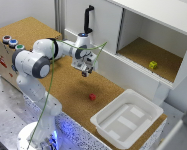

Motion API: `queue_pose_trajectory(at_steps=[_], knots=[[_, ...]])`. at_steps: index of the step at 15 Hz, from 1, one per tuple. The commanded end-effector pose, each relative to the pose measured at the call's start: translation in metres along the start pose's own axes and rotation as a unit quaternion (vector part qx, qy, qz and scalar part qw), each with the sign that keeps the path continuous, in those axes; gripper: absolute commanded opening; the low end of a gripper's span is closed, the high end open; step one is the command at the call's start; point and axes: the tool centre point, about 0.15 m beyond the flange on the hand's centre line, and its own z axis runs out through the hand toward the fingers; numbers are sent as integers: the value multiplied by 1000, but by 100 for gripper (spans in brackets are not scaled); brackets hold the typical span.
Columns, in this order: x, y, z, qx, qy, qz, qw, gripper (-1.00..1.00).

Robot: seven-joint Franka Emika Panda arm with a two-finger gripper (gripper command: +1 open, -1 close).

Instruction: Stack the purple block on top of the pink block

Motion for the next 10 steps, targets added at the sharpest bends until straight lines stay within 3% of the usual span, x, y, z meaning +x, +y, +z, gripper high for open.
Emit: queue_pose_trajectory(at_steps=[1, 6, 10], knots=[[-68, 48, 18, 18, 29, 53, 998, -100], [-79, 75, 34, 48, 19, 100, 994, -100], [-65, 90, 36, 40, 22, 95, 994, -100]])
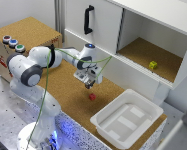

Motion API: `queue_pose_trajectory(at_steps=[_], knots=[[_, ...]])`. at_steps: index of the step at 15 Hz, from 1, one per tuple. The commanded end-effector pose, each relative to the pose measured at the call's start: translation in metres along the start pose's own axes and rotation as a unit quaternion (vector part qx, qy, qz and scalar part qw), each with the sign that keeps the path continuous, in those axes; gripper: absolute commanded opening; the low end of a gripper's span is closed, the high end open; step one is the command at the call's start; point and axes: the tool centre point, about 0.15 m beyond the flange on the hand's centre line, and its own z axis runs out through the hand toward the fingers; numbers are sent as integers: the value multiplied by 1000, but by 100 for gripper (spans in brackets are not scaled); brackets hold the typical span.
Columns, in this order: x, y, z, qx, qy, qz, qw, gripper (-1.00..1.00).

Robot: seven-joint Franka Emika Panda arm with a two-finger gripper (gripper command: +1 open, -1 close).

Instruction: Stack the purple block on top of the pink block

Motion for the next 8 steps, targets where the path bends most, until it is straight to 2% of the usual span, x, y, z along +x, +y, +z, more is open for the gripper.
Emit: queue_pose_trajectory(at_steps=[1, 5, 8], knots=[[10, 25, 13, 4, 25, -10, 1000, -100], [8, 32, 22, -16, 13, -11, 1000, -100], [0, 32, 32, -13, 0, -7, 1000, -100]])
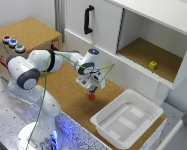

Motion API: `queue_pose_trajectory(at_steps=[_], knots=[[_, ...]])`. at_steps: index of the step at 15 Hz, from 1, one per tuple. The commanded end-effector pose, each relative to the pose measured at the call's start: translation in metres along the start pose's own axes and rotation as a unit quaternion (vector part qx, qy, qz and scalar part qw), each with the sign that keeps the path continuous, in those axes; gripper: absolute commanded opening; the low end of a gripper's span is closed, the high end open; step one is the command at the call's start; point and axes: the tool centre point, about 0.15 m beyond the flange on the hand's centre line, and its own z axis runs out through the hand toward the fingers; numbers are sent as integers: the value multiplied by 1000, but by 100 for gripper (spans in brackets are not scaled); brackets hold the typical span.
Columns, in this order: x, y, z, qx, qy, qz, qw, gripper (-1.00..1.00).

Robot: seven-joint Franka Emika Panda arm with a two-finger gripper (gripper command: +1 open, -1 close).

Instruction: Stack the purple block on top of the pink block

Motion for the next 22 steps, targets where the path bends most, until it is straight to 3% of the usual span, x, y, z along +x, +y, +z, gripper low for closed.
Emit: queue_pose_trajectory(at_steps=[1, 10, 11, 14, 20, 22], knots=[[-2, 10, 29, -15, -9, -3, 1000, -100], [11, 8, 40, -12, -14, 8, 1000, -100], [11, 8, 40, -13, -16, 7, 1000, 100], [10, 9, 29, -10, -3, 9, 1000, 100], [2, 7, -44, -41, 23, 13, 999, 100], [-2, 11, -68, -22, 32, 29, 999, 100]])
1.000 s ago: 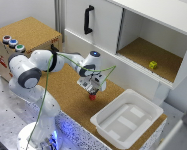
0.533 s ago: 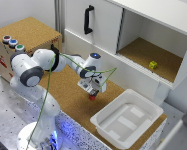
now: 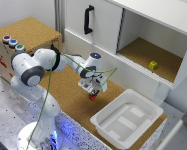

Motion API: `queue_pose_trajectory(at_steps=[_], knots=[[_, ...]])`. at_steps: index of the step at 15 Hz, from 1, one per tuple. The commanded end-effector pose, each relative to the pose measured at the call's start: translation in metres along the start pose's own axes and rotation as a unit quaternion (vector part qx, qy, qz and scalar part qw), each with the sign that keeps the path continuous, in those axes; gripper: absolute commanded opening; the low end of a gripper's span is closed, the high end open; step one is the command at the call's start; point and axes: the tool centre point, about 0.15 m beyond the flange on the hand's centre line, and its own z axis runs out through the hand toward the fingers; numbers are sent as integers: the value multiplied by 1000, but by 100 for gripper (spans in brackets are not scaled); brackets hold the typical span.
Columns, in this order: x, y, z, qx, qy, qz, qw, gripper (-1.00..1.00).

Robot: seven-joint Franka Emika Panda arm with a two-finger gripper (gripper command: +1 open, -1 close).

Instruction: Stack the purple block on top of the pink block

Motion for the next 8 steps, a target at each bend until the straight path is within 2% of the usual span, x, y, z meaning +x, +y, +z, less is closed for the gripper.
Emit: queue_pose_trajectory(at_steps=[1, 8], knots=[[-19, 8, -74, 0, 14, 35, 999, 100], [-20, 10, -78, 7, 14, 40, 999, 100]])
